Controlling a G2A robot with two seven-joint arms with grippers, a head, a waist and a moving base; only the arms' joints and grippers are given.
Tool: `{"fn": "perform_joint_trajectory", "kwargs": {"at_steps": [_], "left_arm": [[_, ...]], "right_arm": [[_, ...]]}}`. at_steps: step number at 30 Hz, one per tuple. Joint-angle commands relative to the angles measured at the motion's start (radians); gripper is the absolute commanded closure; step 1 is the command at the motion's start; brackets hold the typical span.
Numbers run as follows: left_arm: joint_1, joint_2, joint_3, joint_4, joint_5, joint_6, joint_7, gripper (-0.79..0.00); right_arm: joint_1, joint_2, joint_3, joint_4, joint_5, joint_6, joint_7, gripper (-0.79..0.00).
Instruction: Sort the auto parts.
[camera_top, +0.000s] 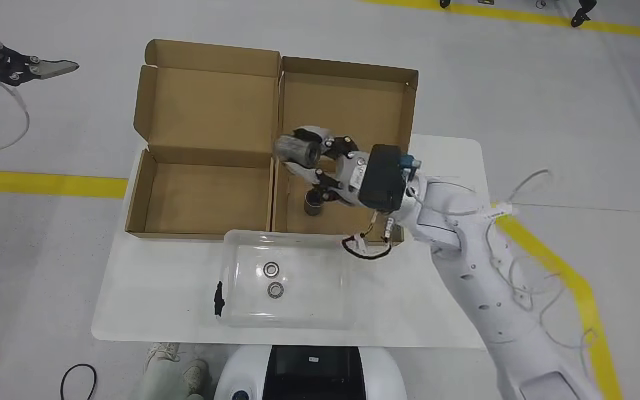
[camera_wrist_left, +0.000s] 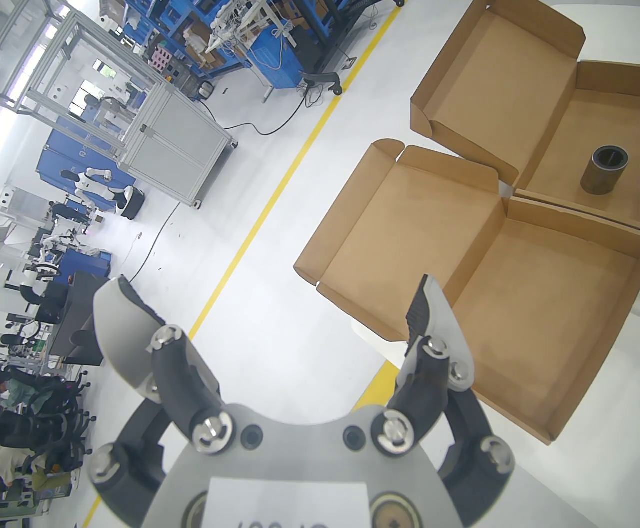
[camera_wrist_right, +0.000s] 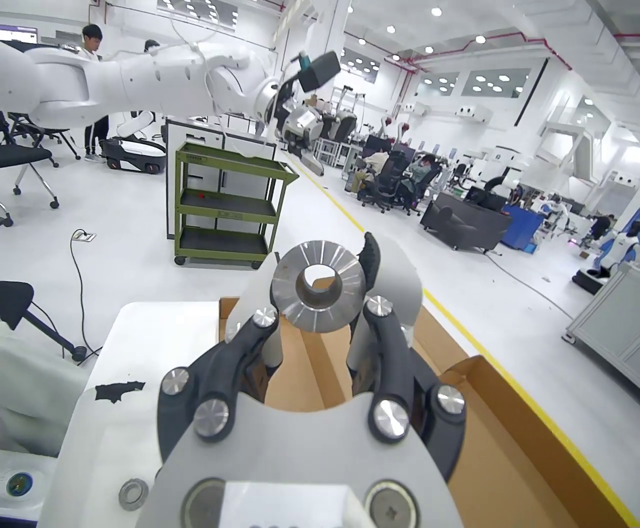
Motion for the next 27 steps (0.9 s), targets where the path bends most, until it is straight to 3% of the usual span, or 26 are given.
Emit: {"fn": "perform_joint_trajectory", "kwargs": {"at_steps": [1, 10, 27], "left_arm": [[0.000, 0.000, 0.000, 0.000, 0.000, 0.000, 0.000, -0.785], [0.000, 0.000, 0.000, 0.000, 0.000, 0.000, 0.000, -0.785], [0.000, 0.000, 0.000, 0.000, 0.000, 0.000, 0.000, -0.785]], "right_arm": [[-0.019, 0.005, 0.012, 0.017, -0.008, -0.009, 0.010, 0.000], [-0.122, 0.021, 0.031, 0.053, -0.056, 0.040, 0.081, 0.000], [-0.142, 0.027, 0.019, 0.140, -0.091, 0.111, 0.207, 0.000]]}}
